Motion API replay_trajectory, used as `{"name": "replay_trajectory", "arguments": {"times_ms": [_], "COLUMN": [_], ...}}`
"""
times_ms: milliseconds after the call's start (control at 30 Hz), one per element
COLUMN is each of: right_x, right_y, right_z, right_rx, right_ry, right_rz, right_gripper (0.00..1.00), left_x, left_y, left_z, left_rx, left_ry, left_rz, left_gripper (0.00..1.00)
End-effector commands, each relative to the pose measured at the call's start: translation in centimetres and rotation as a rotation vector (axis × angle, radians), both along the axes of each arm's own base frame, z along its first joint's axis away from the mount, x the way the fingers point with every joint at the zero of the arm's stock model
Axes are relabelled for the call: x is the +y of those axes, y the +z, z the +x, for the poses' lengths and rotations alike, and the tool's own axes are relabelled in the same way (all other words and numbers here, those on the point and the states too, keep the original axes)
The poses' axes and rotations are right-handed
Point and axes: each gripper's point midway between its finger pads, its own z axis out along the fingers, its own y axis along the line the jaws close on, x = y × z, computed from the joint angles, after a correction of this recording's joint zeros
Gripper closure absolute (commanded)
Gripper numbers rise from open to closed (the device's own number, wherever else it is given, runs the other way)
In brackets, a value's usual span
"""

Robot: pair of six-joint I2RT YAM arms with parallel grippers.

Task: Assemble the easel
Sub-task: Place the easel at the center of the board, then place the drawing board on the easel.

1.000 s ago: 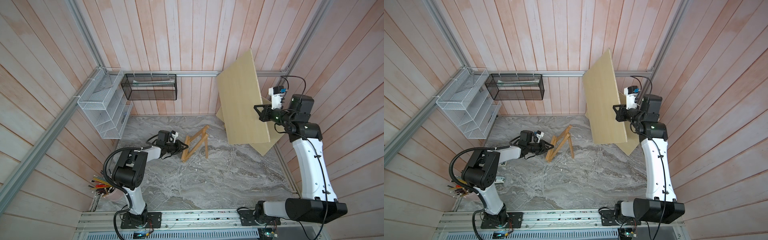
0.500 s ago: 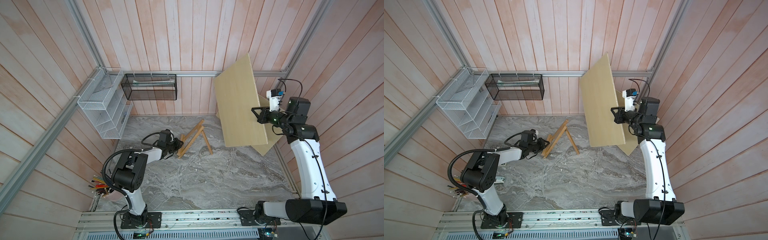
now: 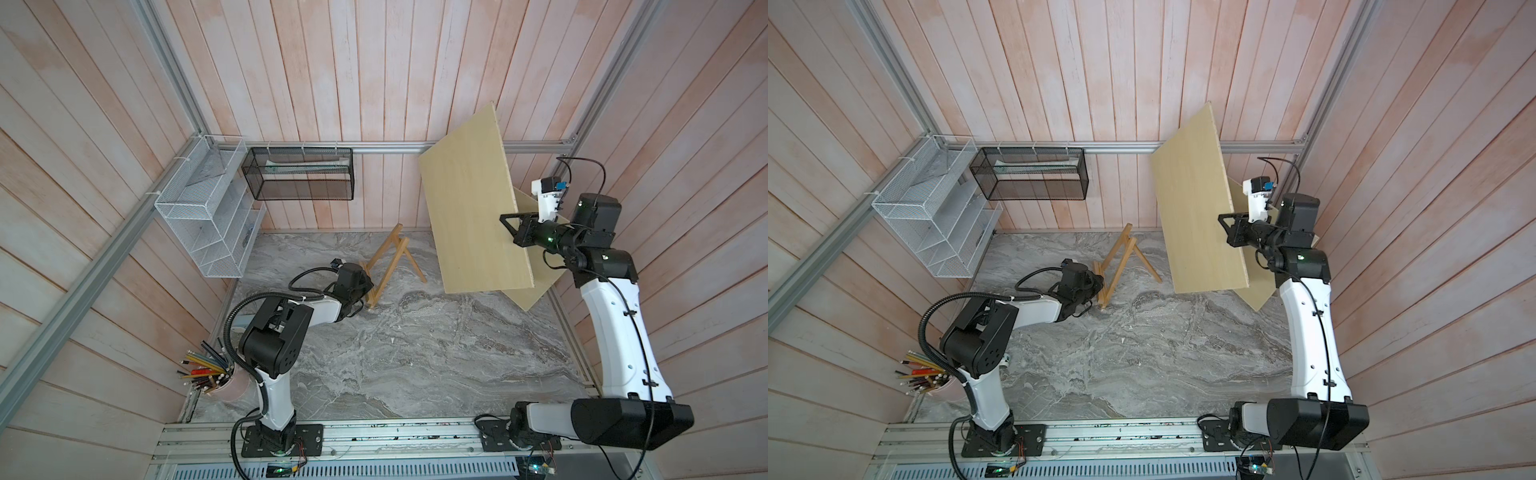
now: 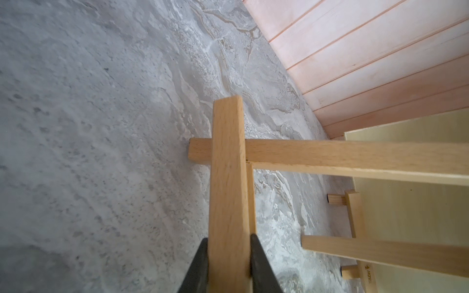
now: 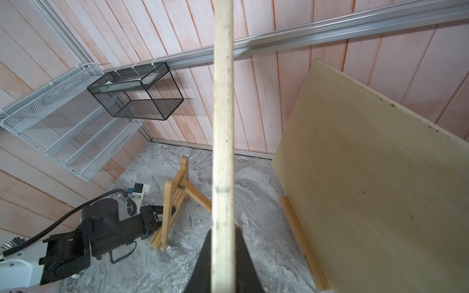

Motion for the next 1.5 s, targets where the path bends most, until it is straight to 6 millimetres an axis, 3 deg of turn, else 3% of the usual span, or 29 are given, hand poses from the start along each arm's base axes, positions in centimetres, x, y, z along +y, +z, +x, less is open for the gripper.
{"name": "replay_trajectory", "arguments": {"times_ms": [0,67,133,233,367,500,767,1000,1100,1233,1333,1467], "right_x": [1.6,1.9,2.1,2.3,2.5,3.2,4.9,7.2,9.1,12.6,13.8,14.5], "right_y": [8.8,8.7,9.0,10.5,12.5,13.8,15.0,12.2,9.4,3.5,-0.7,-2.6], "right_z": [-2.6,-2.8,-3.2,-4.3,-5.8,-7.9,-11.1,-11.8,-10.7,-8.6,-6.6,-3.9], "right_rx": [-0.328,-0.32,-0.323,-0.35,-0.389,-0.425,-0.463,-0.366,-0.26,-0.094,0.018,0.074], "right_ry": [0.098,0.116,0.132,0.146,0.156,0.206,0.343,0.471,0.5,0.474,0.418,0.35], "right_rz": [-0.005,-0.003,-0.001,-0.006,-0.013,-0.007,0.045,0.107,0.124,-0.004,-0.111,-0.075], "right_gripper": [1.0,1.0,1.0,1.0,1.0,1.0,1.0,1.0,1.0,1.0,1.0,1.0], "left_x": [5.0,4.8,4.4,4.0,3.7,3.6,4.1,6.9,9.1,12.1,15.0,17.6], "left_y": [-10.3,-10.4,-10.4,-10.2,-9.2,-6.8,1.3,9.6,12.2,13.1,13.1,14.6], "left_z": [-6.2,-6.1,-6.1,-6.1,-6.0,-6.0,-5.8,-6.2,-6.6,-6.3,-6.6,-7.6], "left_rx": [0.351,0.367,0.369,0.371,0.359,0.32,0.09,-0.13,-0.163,-0.101,-0.061,-0.098], "left_ry": [0.071,0.077,0.075,0.066,0.043,0.025,0.021,0.14,0.216,0.209,0.223,0.265], "left_rz": [0.354,0.346,0.322,0.3,0.294,0.295,0.409,0.486,0.529,0.524,0.55,0.616], "left_gripper": [0.93,0.72,0.42,0.25,0.14,0.07,0.0,0.0,0.0,0.0,0.0,0.0]}}
